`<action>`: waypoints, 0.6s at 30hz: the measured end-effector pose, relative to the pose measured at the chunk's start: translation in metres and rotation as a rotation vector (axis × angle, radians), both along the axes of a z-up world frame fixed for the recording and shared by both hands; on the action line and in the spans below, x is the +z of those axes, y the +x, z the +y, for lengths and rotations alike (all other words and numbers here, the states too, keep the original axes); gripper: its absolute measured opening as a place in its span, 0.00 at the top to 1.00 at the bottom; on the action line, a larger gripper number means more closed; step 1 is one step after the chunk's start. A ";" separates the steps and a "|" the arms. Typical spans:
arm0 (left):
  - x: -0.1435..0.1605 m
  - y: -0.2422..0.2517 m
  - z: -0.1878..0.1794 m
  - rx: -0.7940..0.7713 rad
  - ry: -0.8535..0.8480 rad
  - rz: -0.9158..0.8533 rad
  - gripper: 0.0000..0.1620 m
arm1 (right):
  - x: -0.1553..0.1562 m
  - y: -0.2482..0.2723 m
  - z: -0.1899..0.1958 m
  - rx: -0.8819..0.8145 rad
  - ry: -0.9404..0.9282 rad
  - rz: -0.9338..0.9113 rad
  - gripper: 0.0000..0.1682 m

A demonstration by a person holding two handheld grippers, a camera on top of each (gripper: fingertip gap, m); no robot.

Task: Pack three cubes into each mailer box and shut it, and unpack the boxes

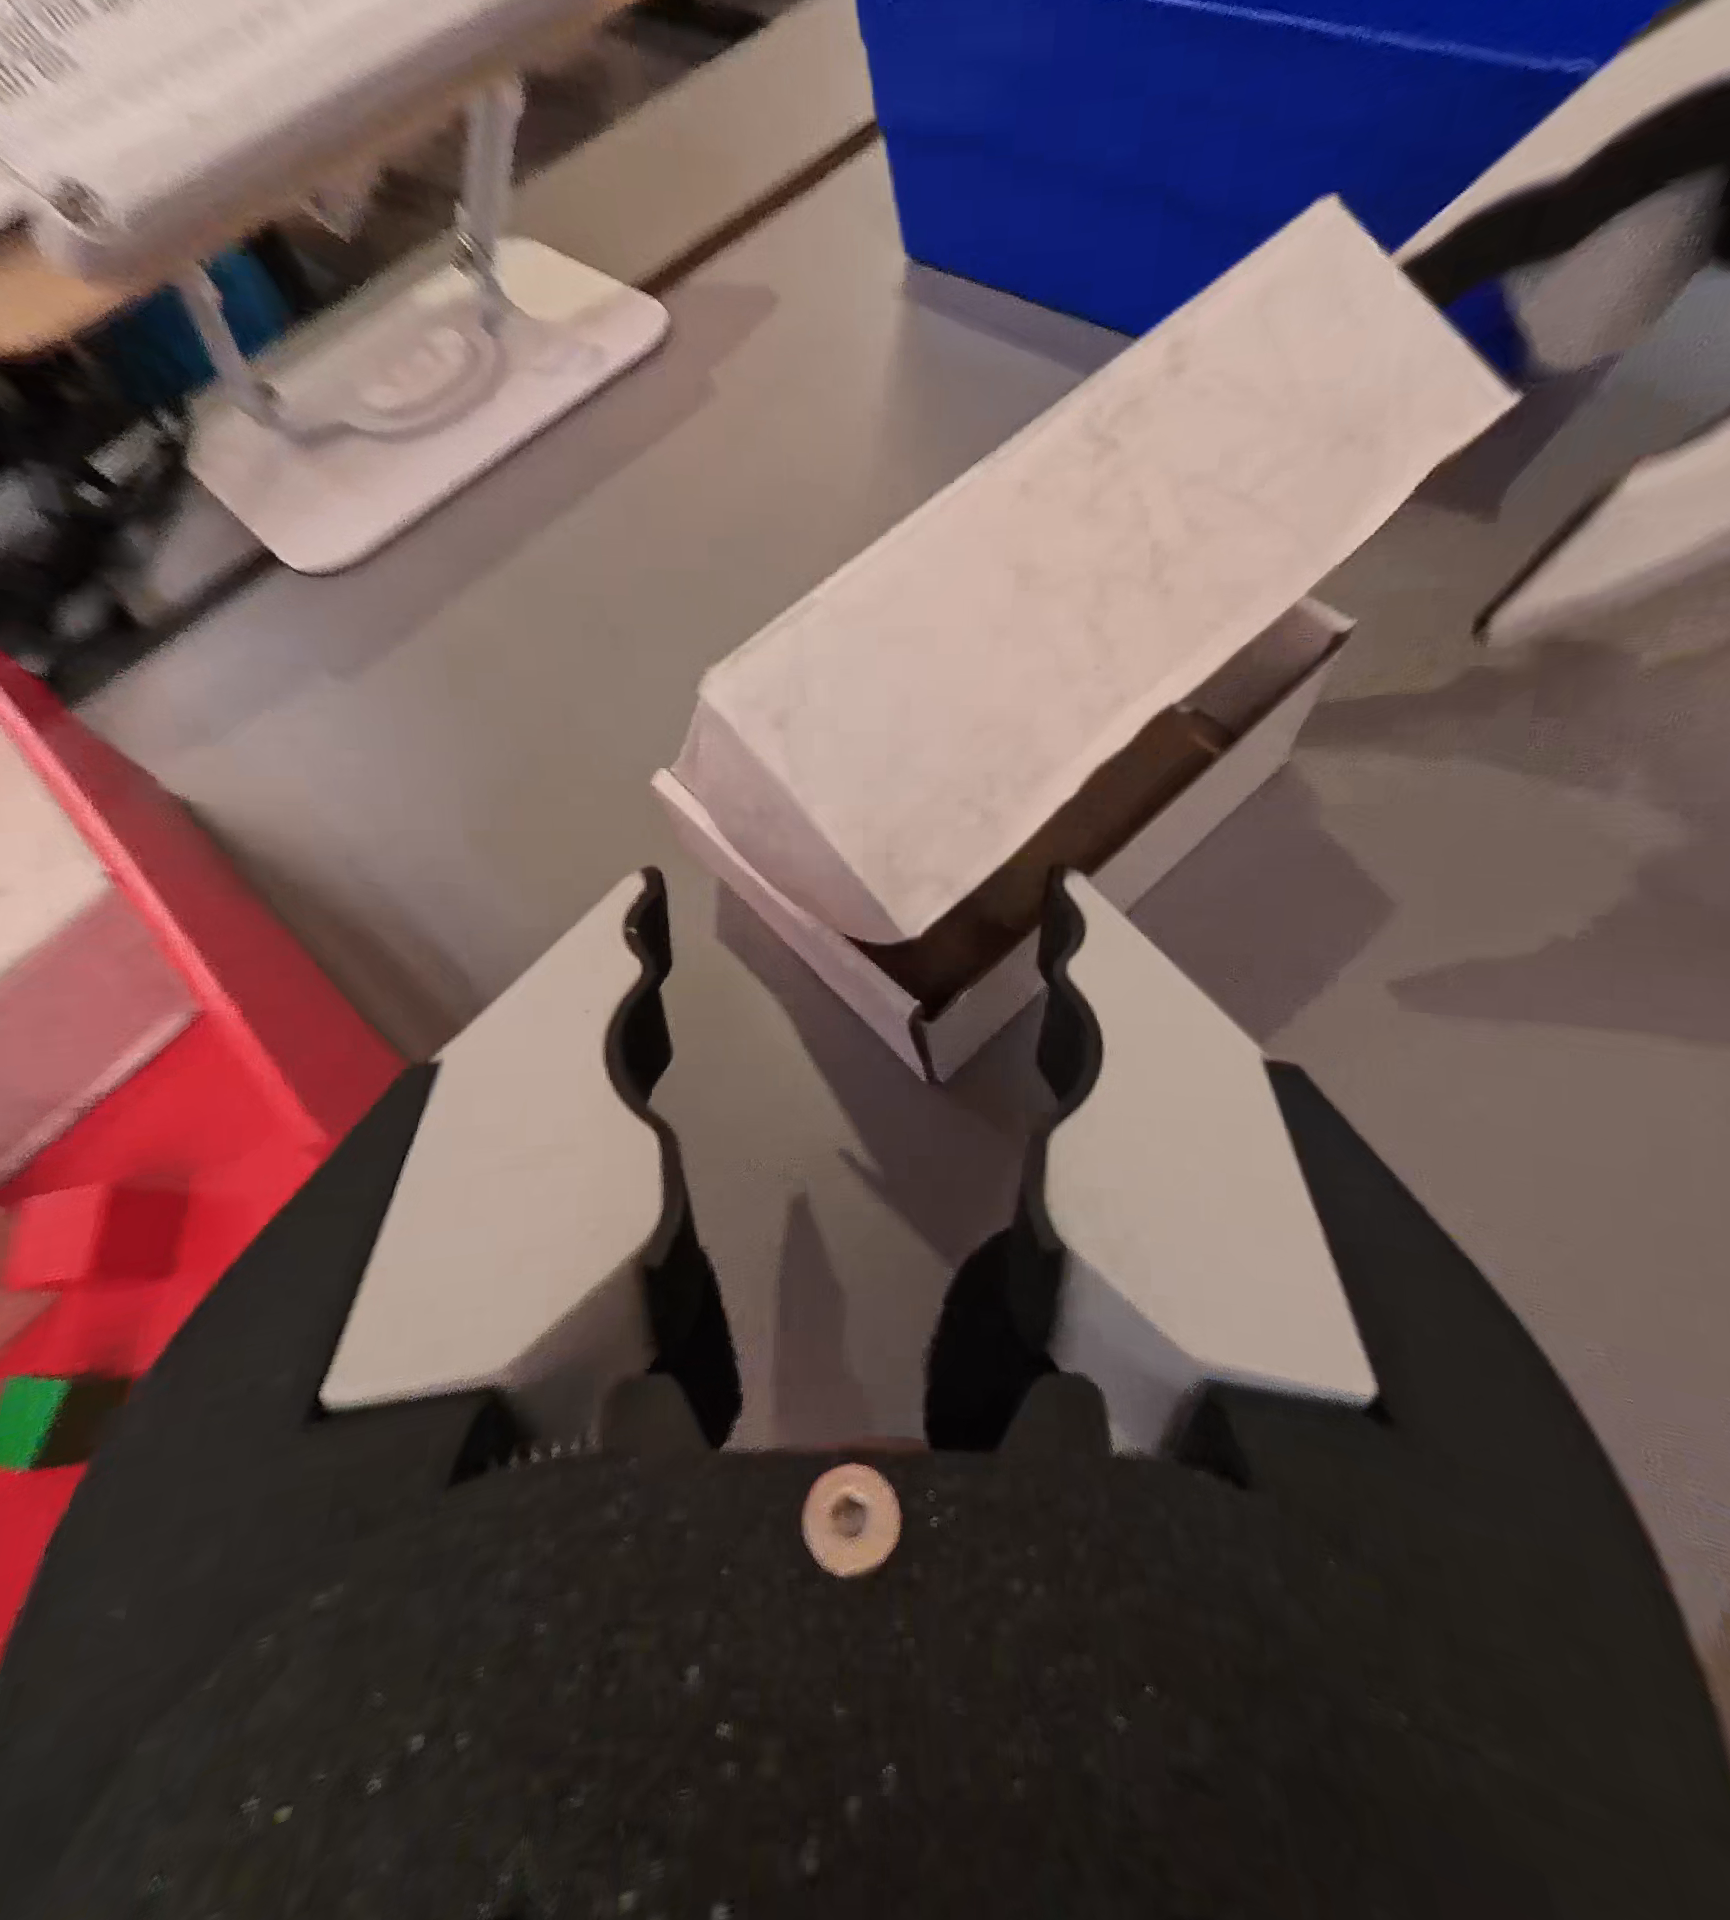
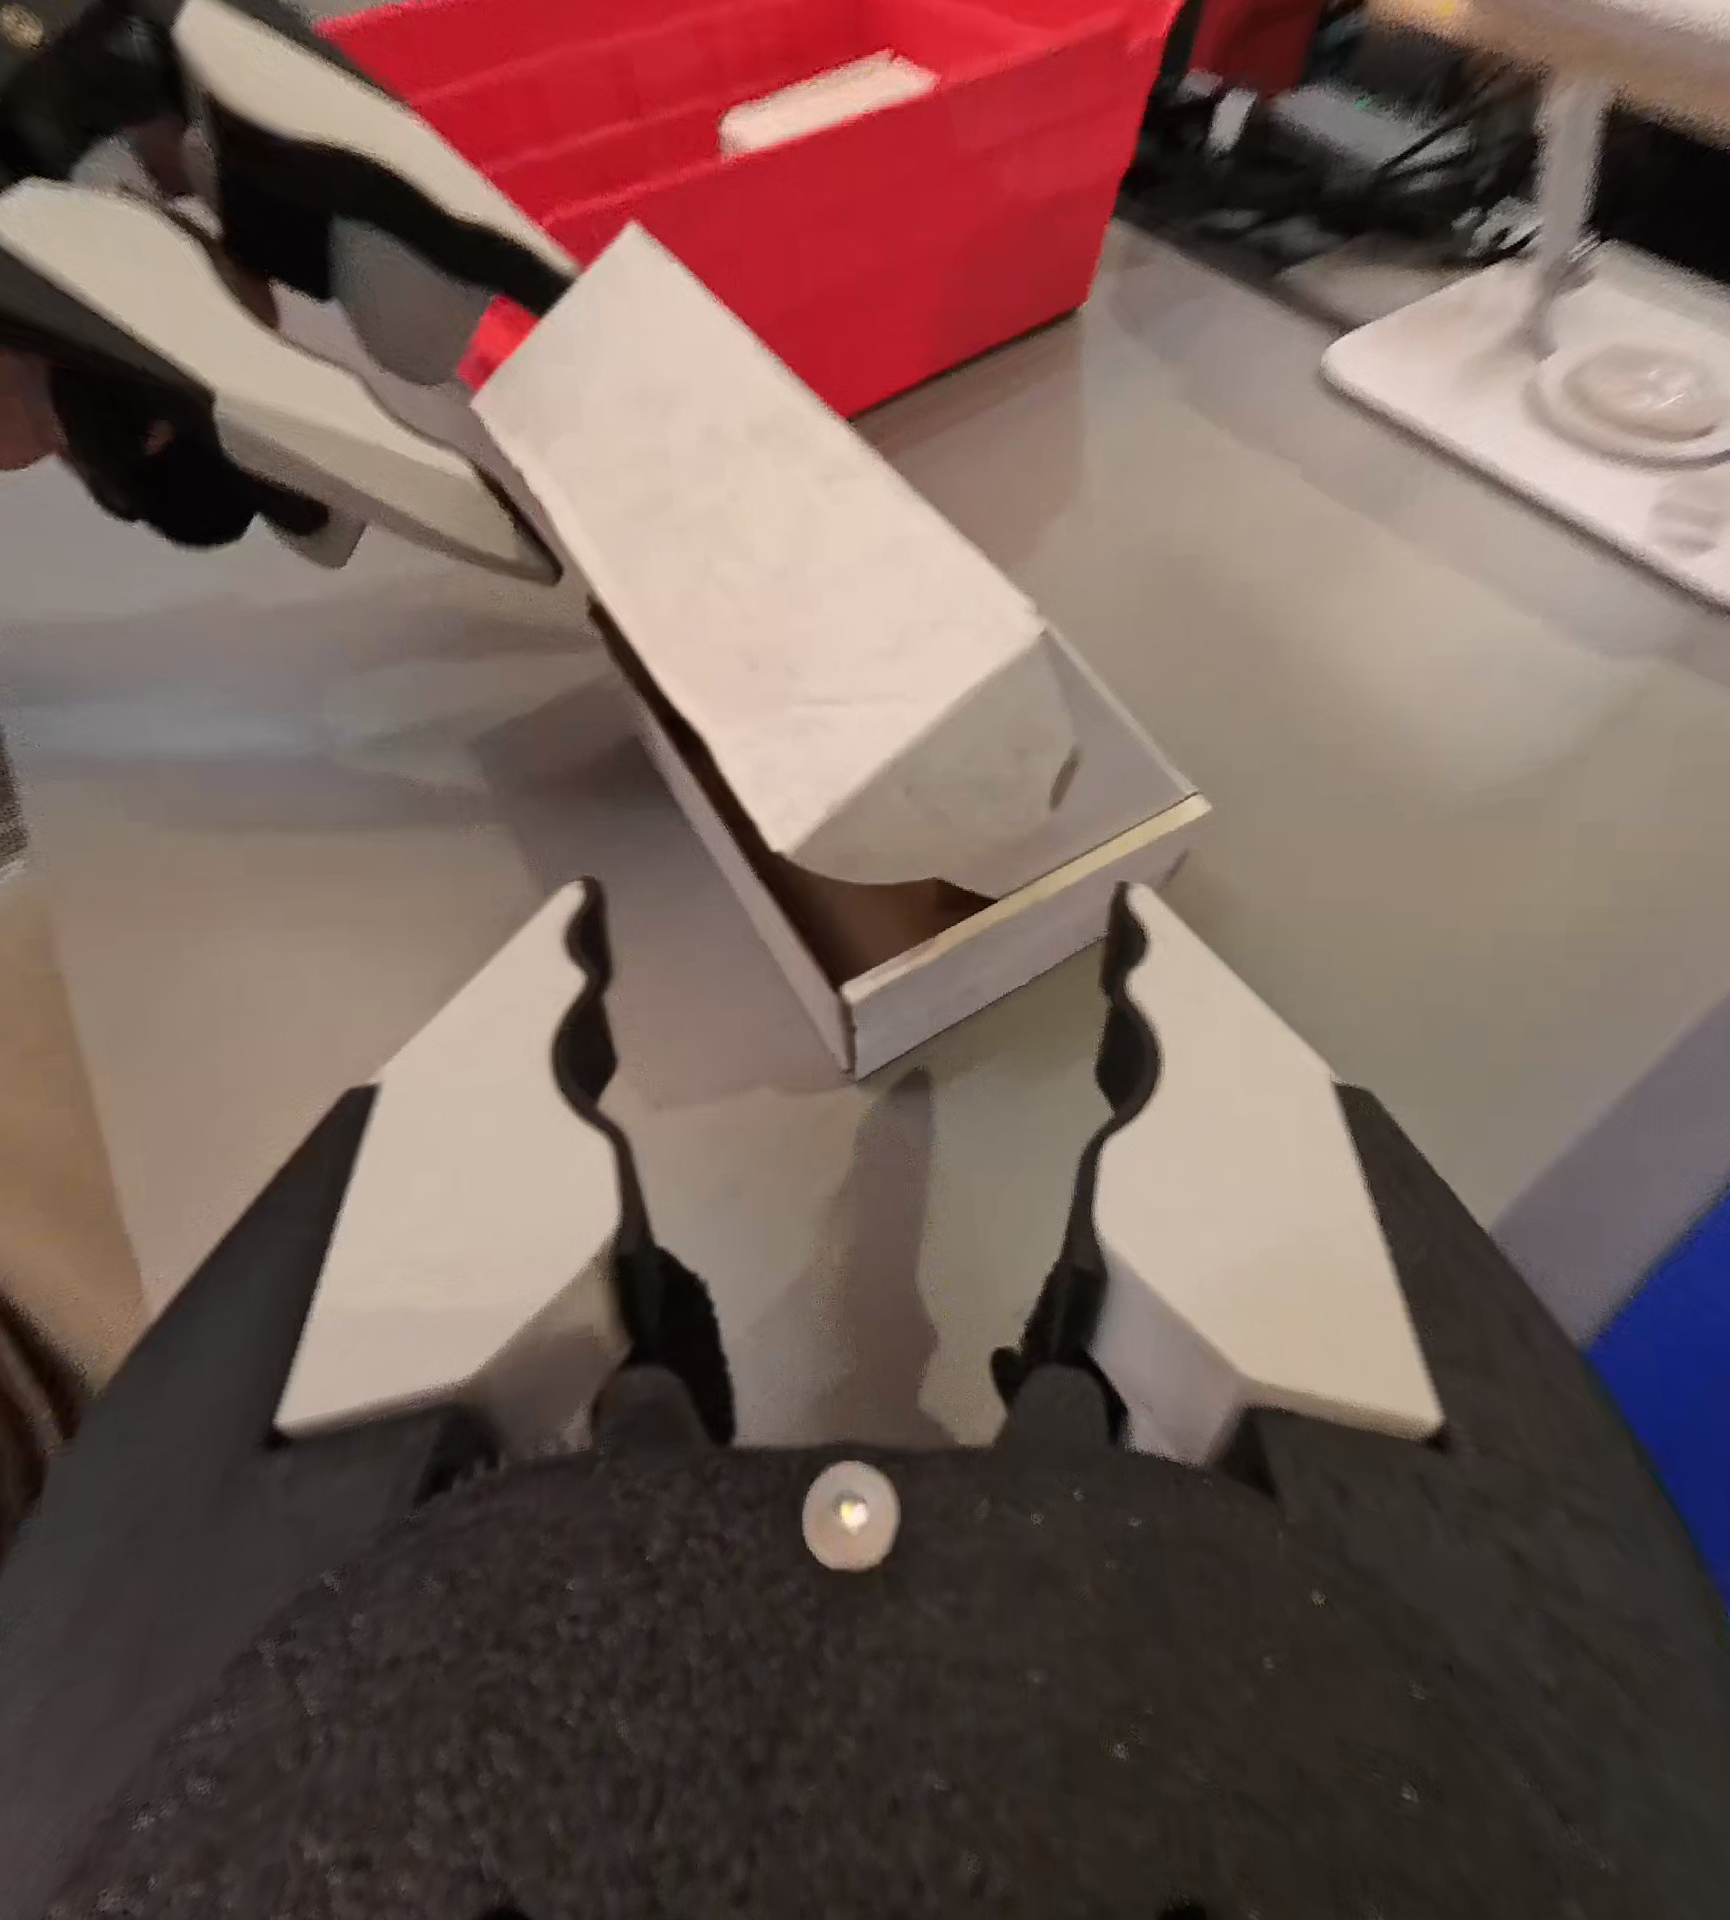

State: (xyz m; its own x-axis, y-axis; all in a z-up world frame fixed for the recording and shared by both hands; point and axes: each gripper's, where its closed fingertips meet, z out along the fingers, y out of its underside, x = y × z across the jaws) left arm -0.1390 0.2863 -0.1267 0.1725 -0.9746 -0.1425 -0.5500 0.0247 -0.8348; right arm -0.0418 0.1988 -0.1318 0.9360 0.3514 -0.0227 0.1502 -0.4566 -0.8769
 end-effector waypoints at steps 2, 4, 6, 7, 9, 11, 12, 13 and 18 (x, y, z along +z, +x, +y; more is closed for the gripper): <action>0.000 0.000 0.002 0.019 0.121 0.009 0.60 | 0.009 0.007 -0.002 -0.061 0.047 -0.027 0.56; -0.001 0.001 0.008 0.068 0.229 0.041 0.67 | 0.009 0.012 -0.002 -0.094 0.027 -0.068 0.64; 0.002 0.003 0.008 0.080 0.294 0.040 0.74 | 0.008 0.015 0.001 -0.108 0.037 -0.129 0.65; 0.004 0.003 0.006 0.078 0.317 0.035 0.80 | 0.009 0.014 0.002 -0.109 0.059 -0.145 0.65; 0.009 0.001 0.004 0.082 0.390 0.035 0.90 | 0.012 0.011 0.003 -0.094 0.092 -0.168 0.75; 0.010 -0.002 -0.001 0.078 0.439 0.059 0.92 | 0.015 0.005 0.000 -0.067 0.106 -0.205 0.85; 0.008 -0.005 -0.004 0.077 0.433 0.077 0.92 | 0.017 0.003 -0.002 -0.062 0.114 -0.226 0.87; 0.004 -0.008 -0.008 0.076 0.410 0.097 0.92 | 0.016 0.000 -0.005 -0.049 0.100 -0.245 0.89; -0.023 -0.029 -0.036 0.041 0.152 0.200 0.92 | -0.009 -0.019 -0.027 0.062 -0.120 -0.192 0.96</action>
